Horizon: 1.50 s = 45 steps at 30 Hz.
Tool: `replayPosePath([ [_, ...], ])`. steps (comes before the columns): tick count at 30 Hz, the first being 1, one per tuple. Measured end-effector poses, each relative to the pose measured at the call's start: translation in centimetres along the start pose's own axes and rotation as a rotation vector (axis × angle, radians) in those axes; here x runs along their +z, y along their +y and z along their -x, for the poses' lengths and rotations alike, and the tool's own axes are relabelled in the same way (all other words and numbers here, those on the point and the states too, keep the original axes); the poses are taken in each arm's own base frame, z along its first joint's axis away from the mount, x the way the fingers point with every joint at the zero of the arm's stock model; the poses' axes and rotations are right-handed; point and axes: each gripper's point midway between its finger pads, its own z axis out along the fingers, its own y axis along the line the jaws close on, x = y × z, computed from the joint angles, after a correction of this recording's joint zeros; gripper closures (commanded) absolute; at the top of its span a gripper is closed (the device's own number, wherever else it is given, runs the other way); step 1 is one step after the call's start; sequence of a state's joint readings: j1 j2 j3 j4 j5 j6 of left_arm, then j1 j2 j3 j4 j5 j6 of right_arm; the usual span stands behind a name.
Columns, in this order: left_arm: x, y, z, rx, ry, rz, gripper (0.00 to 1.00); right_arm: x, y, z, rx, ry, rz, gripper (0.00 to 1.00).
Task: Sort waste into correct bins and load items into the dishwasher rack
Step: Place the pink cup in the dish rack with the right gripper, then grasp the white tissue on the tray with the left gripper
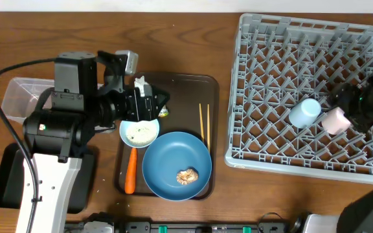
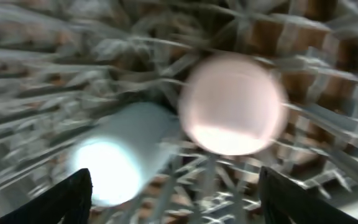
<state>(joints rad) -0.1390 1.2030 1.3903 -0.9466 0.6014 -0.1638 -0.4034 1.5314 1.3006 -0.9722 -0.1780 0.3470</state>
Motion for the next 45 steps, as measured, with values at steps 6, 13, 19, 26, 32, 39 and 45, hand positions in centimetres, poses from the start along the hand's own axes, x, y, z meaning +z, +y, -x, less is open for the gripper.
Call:
replayPosePath([
  [6,0.5,2.6,-2.7,-0.045,0.11,0.151,0.16,-8.7,7.8,-0.3,-0.224,-0.191,0.337,0.23],
  [13,3.2,4.7,-6.5,-0.049,0.303,0.271,0.29,-14.0,13.4,-5.2,-0.435,-0.217,0.534,0.24],
  [19,6.0,6.3,-7.8,-0.022,0.397,0.352,0.32,-13.1,14.8,-7.3,-0.484,-0.137,0.56,0.25],
  [26,11.0,9.0,-4.7,0.047,0.311,0.451,0.31,-12.9,15.3,-8.1,-0.505,-0.111,0.568,0.25],
  [32,16.3,13.5,-5.3,0.043,0.367,0.557,0.32,-12.6,15.1,-8.7,-0.509,-0.081,0.562,0.25],
  [39,19.4,16.4,-7.6,0.021,0.454,0.608,0.41,-12.2,14.6,-8.8,-0.501,-0.073,0.532,0.25],
  [45,19.8,16.6,-7.6,0.019,0.451,0.612,0.67,-12.1,14.4,-8.6,-0.499,-0.078,0.516,0.26],
])
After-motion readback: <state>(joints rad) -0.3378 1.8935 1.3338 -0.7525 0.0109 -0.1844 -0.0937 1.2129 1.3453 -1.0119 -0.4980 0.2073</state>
